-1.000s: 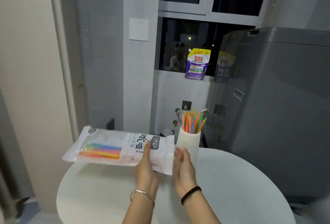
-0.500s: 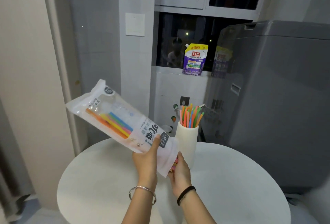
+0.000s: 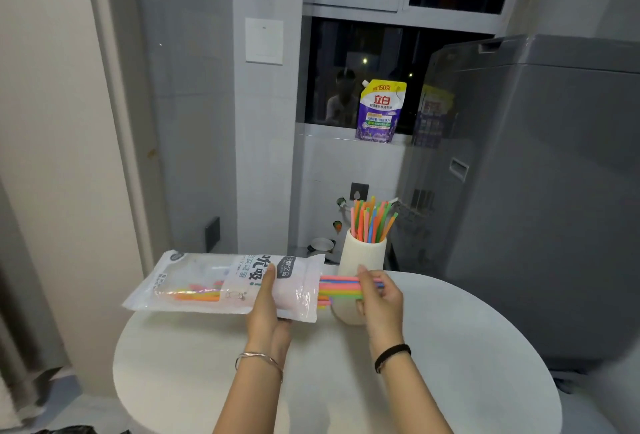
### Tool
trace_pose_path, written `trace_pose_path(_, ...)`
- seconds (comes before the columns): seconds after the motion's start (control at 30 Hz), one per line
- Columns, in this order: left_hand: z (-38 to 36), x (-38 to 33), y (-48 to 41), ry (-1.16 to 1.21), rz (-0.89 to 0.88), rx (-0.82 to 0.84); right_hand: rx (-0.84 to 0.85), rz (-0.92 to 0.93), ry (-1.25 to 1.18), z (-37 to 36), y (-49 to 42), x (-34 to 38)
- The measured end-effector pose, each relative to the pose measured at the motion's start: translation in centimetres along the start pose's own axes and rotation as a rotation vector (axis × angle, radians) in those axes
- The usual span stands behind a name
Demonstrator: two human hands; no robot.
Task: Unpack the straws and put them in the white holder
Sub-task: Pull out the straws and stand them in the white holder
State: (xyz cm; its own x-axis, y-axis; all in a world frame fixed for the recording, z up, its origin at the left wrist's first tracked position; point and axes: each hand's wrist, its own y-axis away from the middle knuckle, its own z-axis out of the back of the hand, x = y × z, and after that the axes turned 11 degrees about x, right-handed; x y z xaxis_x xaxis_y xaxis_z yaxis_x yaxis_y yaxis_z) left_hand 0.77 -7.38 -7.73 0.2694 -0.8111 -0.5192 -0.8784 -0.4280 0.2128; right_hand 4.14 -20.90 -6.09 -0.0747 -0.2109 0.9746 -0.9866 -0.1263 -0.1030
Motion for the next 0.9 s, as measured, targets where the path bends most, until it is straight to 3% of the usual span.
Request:
trace_pose_path(0.1, 0.3, -0.1, -0.3, 0.034, 0.006, -0.005, -0.104, 0.044, -0.139, 1.3, -0.5, 0.7)
trace_pose_path(0.27, -0.1, 0.8, -0.2, 0.024, 0.04, -0.015, 0.018, -0.022, -0.25, 0.6, -0.1, 0.3)
trace_pose_path(0.4, -1.0, 1.9, 0.6, 0.03, 0.041, -0.01, 0.056, -0.091, -0.139, -0.9, 0.4, -0.5)
trace_pose_path(0.6, -0.6, 1.8, 0.1, 0.055, 0.046, 0.023, -0.213, -0.027, -0.231, 0.7, -0.4, 0.5)
trace_pose_path(0.8, -1.4, 2.7, 0.6, 0.054, 0.059, 0.011, 0.052, -0.1, -0.094, -0.4, 0.3, -0.2)
trace_pose_path(0.9, -1.8, 3.1, 0.8, 0.057, 0.076, 0.035, 0.049, -0.074, -0.011, -0.4, 0.1, -0.2)
